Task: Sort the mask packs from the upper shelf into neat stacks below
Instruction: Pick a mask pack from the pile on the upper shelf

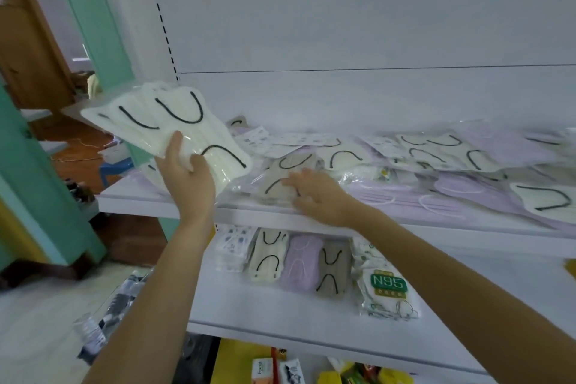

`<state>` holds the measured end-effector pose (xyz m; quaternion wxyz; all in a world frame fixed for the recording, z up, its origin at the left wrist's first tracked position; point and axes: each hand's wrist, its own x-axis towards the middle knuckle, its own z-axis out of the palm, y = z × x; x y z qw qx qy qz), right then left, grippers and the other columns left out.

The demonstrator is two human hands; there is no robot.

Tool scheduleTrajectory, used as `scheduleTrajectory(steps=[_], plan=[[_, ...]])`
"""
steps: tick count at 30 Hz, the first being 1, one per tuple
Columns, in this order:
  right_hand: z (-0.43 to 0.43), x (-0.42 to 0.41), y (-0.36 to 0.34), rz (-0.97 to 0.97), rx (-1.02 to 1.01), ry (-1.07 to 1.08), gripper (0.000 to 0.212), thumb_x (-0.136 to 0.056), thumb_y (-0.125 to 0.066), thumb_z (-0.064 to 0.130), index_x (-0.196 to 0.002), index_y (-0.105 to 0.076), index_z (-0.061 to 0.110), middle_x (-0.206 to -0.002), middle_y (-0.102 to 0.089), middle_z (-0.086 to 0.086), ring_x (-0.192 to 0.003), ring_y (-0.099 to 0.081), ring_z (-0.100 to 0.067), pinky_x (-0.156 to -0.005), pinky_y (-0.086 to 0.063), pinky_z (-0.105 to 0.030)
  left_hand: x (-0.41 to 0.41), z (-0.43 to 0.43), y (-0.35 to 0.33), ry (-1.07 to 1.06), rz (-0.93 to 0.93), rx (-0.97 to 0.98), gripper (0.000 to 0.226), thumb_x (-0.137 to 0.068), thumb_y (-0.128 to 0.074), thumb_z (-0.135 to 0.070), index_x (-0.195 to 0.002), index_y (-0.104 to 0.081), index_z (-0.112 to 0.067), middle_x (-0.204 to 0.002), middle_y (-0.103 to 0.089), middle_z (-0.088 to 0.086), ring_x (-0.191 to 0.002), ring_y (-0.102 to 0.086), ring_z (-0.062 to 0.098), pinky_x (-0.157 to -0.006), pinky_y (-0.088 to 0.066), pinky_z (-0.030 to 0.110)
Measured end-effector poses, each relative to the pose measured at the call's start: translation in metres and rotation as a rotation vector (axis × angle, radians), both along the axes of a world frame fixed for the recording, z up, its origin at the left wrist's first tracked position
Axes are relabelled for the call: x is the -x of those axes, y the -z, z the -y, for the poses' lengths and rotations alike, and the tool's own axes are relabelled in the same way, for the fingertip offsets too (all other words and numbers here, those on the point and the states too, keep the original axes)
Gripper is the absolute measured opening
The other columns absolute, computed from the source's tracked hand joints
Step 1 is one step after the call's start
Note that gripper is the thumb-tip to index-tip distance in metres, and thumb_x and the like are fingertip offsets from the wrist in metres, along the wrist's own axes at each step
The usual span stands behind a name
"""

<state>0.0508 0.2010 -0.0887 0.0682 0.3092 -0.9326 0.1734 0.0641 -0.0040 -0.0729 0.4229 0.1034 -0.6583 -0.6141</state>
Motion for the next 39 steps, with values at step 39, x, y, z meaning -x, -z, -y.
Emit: scheduleTrajectory(steps=[39], plan=[[-0.221, 0.049, -0.009, 0.025, 0.175, 0.571, 0.027, -0.089, -0.049, 0.017, -0.109, -0.067, 0.018, -0.104, -0.065, -0.005, -0.101, -0.059, -0.023, -0.083, -0.044, -0.026, 0.04, -0.193, 0.002, 0.672, 0.272, 0.224, 0.088, -0.08, -0.072, -0.005, -0.148, -0.023, -0.029, -0.141, -0.035, -0.011, -0.123, -0.042, 0.008, -0.098, -0.043, 0.029]])
